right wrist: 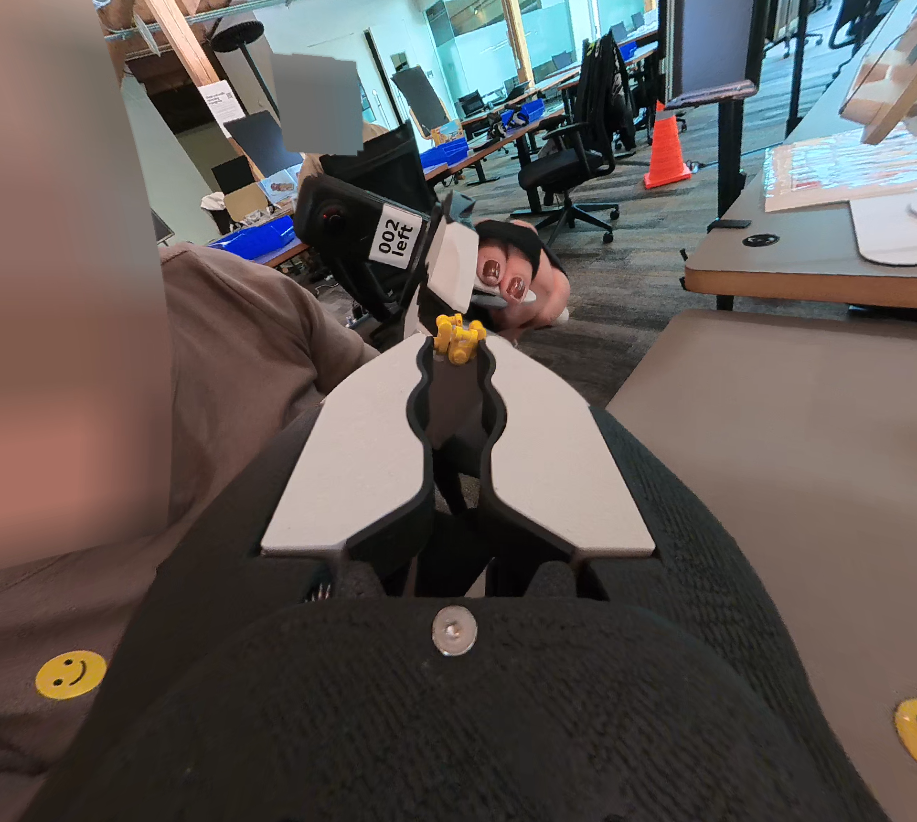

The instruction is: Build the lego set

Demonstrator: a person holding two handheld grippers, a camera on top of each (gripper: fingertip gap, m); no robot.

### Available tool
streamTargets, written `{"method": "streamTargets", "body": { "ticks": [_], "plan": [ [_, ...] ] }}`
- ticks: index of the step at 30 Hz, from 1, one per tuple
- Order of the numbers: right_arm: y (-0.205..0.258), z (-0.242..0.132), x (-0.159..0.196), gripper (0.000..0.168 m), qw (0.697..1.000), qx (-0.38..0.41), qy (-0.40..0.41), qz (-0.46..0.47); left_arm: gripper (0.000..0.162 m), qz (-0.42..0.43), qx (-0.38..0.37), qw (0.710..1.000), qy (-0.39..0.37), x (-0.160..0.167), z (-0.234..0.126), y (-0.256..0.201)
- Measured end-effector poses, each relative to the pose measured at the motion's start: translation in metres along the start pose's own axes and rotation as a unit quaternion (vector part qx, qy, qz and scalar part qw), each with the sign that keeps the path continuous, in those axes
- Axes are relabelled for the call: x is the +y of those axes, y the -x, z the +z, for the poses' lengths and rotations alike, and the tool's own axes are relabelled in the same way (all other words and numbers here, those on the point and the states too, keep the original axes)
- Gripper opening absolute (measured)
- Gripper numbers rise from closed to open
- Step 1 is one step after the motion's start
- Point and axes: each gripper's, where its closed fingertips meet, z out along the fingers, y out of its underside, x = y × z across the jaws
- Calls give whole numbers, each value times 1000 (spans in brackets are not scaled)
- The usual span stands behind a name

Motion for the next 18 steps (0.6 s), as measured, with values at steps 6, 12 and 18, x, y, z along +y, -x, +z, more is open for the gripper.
{"method": "streamTargets", "body": {
  "ticks": [6,12,18],
  "plan": [
    [0,-4,-9,15,999,11,-25,-21,0,-47,-20,998,-23,-3,3,7],
    [-1,-6,-12,15,999,24,-30,-35,0,-48,-30,998,-21,-3,5,9],
    [1,-13,-20,14,991,49,-55,-114,9,-161,7,985,-54,-9,3,11]
  ]
}}
